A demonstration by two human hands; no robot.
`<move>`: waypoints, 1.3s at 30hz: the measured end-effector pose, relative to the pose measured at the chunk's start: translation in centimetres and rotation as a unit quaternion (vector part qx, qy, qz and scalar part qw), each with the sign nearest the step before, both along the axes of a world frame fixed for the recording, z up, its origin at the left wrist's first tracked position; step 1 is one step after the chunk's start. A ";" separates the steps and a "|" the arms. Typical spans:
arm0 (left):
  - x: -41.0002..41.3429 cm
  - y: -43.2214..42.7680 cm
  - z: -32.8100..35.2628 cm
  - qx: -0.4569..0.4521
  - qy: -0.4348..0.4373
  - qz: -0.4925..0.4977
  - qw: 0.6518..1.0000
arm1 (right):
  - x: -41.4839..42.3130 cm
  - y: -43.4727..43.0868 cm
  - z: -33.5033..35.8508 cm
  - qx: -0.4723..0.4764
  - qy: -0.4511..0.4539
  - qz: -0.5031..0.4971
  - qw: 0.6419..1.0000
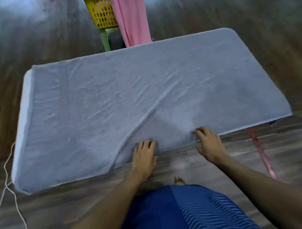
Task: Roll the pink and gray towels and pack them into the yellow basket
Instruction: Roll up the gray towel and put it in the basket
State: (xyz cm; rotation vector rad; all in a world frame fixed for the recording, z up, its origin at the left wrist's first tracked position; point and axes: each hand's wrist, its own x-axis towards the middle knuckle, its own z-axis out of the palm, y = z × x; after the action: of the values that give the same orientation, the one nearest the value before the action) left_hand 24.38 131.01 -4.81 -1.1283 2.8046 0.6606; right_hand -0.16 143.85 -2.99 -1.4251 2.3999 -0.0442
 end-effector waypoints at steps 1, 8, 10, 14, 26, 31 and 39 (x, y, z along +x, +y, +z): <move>-1.0 0.7 0.1 -0.006 -0.017 0.017 1.000 | -1.8 0.6 0.1 0.022 0.000 0.020 1.000; -3.8 1.4 0.5 -0.053 -0.028 0.041 0.997 | -8.4 0.3 0.2 0.005 -0.035 0.066 0.997; -3.9 1.6 0.5 -0.043 -0.020 0.041 0.998 | -8.8 0.1 0.0 -0.002 -0.040 0.081 0.996; -3.7 2.7 0.2 -0.013 -0.019 0.046 0.999 | -8.5 2.2 -1.2 -0.017 -0.047 0.072 0.996; -4.7 4.0 0.5 -0.036 0.018 -0.024 0.999 | -7.9 6.1 -1.6 -0.075 -0.047 -0.032 0.996; -10.2 3.0 0.9 -0.048 0.037 -0.040 0.997 | -11.0 6.4 -1.2 -0.118 -0.067 -0.084 0.987; -24.1 4.2 1.7 -0.036 0.058 -0.073 0.995 | -22.8 8.1 0.1 -0.159 -0.035 -0.124 0.979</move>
State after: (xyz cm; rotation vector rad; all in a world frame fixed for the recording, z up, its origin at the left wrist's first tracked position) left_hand 0.27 135.24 -3.14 -0.9099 2.9956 0.6375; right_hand -22.94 151.98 -2.92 -1.2125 2.5814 -0.5510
